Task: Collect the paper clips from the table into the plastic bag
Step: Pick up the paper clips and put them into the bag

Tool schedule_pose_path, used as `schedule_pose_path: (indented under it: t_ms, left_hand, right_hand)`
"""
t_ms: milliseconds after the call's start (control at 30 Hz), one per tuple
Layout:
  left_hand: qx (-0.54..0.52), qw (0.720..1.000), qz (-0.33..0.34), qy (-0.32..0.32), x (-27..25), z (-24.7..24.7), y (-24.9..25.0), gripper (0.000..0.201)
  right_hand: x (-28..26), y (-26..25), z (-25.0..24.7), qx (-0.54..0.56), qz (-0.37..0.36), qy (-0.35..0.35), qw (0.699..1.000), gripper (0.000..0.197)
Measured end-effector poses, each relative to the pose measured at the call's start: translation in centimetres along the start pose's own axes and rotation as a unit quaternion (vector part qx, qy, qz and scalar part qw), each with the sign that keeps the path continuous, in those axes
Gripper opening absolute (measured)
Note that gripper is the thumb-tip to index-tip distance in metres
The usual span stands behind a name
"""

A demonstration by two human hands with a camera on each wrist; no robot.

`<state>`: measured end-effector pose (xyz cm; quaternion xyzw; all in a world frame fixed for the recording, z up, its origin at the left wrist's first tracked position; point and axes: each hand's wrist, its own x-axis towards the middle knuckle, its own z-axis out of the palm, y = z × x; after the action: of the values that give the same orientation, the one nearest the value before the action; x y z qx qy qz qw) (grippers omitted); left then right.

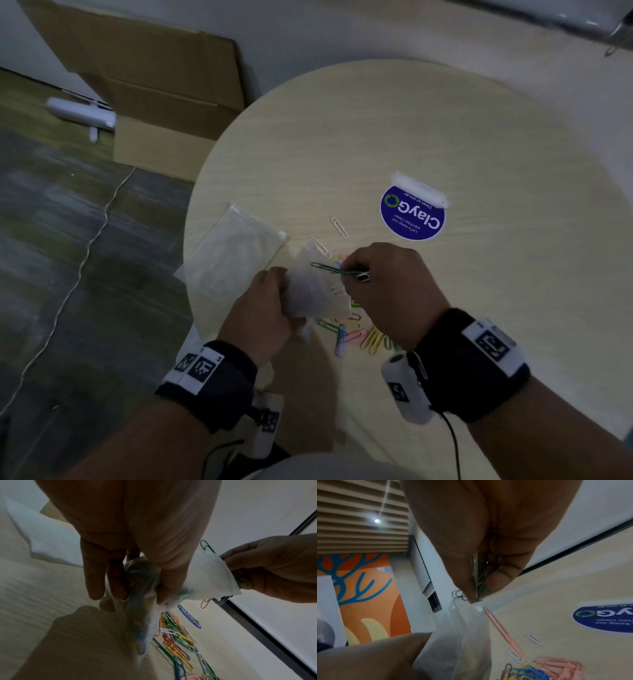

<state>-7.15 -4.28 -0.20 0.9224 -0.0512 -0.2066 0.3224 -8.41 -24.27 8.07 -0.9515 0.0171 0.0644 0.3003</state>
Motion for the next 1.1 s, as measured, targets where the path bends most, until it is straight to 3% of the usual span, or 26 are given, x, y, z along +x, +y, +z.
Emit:
schedule_pose_path:
  t_ms: [100,200,400,467,600,700,767,900,967,1100]
  left_hand:
    - [-0.002,1.000,0.006,-0.005,0.1,0.1,-0.2,0.048]
    - [-0.010,1.000,0.002,-0.003,0.2,0.0,-0.4,0.049]
    - [-0.026,1.000,0.014,0.005,-0.2,-0.1,-1.4,0.060]
    - [-0.036,0.999,0.013,-0.003,-0.6,-0.3,-2.2,0.064]
    - [-0.066,0.998,0.017,0.005,-1.6,-0.8,-3.7,0.068]
    - [-0.063,0.998,0.027,0.011,-1.8,-1.0,-4.5,0.068]
    - [-0.067,0.998,0.018,0.006,-1.7,-1.0,-4.7,0.071]
    - [-0.069,0.997,0.020,0.007,-1.5,-1.0,-4.9,0.069]
    - [-0.061,0.998,0.017,0.011,-1.5,-1.0,-4.9,0.066]
    - [-0.065,0.998,0.014,0.010,-1.4,-0.8,-5.1,0.064]
  right_hand:
    - [0.7,-0.5,0.7,-0.022,0.004,-0.049,0.999,0.023]
    - [0.7,-0.7,0.3,0.044,0.007,-0.064,0.997,0.033]
    - [1.8,1.9,-1.5,0.189,0.077,0.004,0.979,0.016]
    - [3.7,3.7,-0.9,0.138,0.090,0.027,0.986,0.015]
    - [9.2,6.8,3.1,-0.015,0.141,-0.059,0.988,0.043]
    - [11.6,6.5,5.8,-0.072,0.149,-0.078,0.983,0.057]
    - [11.9,5.5,6.9,-0.098,0.107,-0.083,0.986,0.053]
    - [11.7,5.0,8.2,-0.097,0.020,-0.111,0.989,0.023]
    - [11.4,5.8,7.6,-0.108,0.014,-0.106,0.988,0.013]
    - [9.3,7.8,5.6,-0.106,0.025,-0.100,0.989,0.015]
